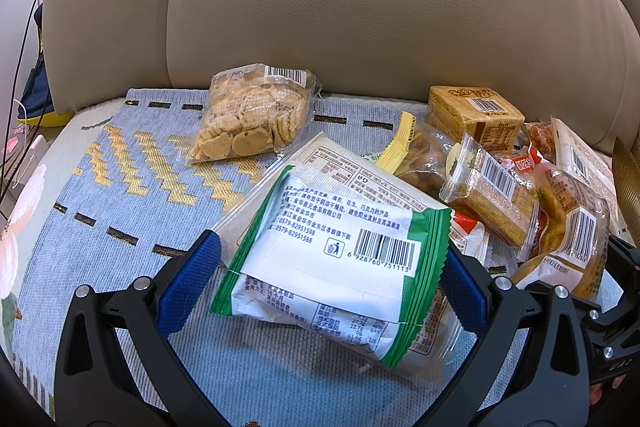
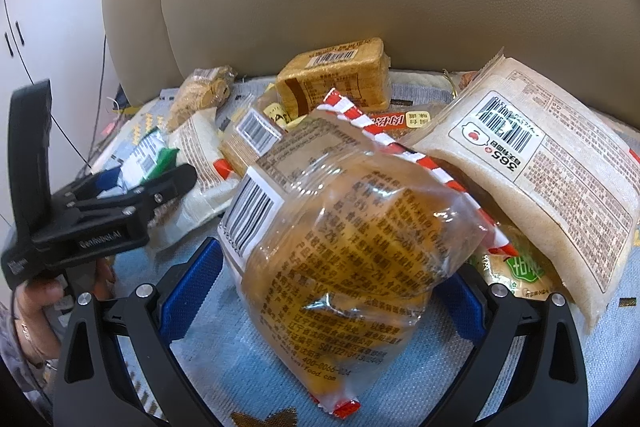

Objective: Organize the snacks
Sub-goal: 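Grasp the green-edged biscuit pack with left gripper while right grasps clear bread bag, then carry both packs to the gold plate and open both grippers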

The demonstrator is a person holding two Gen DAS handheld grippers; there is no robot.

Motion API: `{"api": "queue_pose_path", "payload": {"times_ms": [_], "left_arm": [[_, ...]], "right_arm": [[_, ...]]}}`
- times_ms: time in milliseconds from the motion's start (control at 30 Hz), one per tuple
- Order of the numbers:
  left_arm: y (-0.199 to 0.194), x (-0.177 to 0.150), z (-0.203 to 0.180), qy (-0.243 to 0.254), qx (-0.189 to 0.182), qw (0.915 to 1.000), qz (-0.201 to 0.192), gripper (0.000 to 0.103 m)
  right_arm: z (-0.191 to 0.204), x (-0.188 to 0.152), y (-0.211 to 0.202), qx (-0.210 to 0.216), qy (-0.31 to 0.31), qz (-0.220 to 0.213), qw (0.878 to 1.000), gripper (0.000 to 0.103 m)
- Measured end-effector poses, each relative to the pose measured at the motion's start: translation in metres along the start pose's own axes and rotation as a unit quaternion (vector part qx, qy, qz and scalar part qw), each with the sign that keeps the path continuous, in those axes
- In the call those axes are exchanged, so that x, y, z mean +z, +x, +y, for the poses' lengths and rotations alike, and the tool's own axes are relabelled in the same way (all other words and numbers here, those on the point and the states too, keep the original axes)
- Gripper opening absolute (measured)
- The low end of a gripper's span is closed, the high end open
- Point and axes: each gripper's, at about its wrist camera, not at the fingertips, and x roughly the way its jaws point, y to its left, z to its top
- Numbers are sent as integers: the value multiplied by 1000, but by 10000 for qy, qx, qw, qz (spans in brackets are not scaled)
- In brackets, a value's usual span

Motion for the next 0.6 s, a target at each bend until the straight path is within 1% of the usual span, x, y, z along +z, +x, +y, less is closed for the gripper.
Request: {"api": "queue_pose_path", "payload": {"times_ms": [67,100,133,167,200,233,267,300,333,467,600], "left_arm": [[-1,0,-3,41,50,10000,-21,100],[-3,0,-6,59,74,9999,-38,100],[-5,-1,-9,101,118,9998,-83,97],[-7,-2,-13,143,110,9998,-130,90],[-11,-3,-16,199,148,9995,-217,74],[-16,-4,-20,253,269,9988,-333,57],[-19,-4,-24,319,272,9985,-365,53],[-21,-5,-27,386,215,9984,-354,52],[-23,-7,-31,449,116,9983,-340,52],[-39,-10,-44,586,-58,9973,-448,52],[-59,-2,-55,678,-232,9957,-586,52]], "right_arm": [[-7,1,-6,258,188,-48,9995,97],[-12,1,-10,441,378,-81,9983,89],[-14,0,-12,488,477,-114,9976,76],[-16,0,-15,598,551,-129,9966,69],[-15,1,-17,569,521,-130,9969,55],[-12,1,-19,525,428,-123,9976,52],[-10,2,-20,535,373,-127,9978,52],[-7,2,-23,603,332,-136,9975,51],[-5,3,-25,658,340,-161,9971,50],[-5,8,-42,920,550,-340,9937,50],[-14,22,-74,1097,712,-691,9890,50]]}}
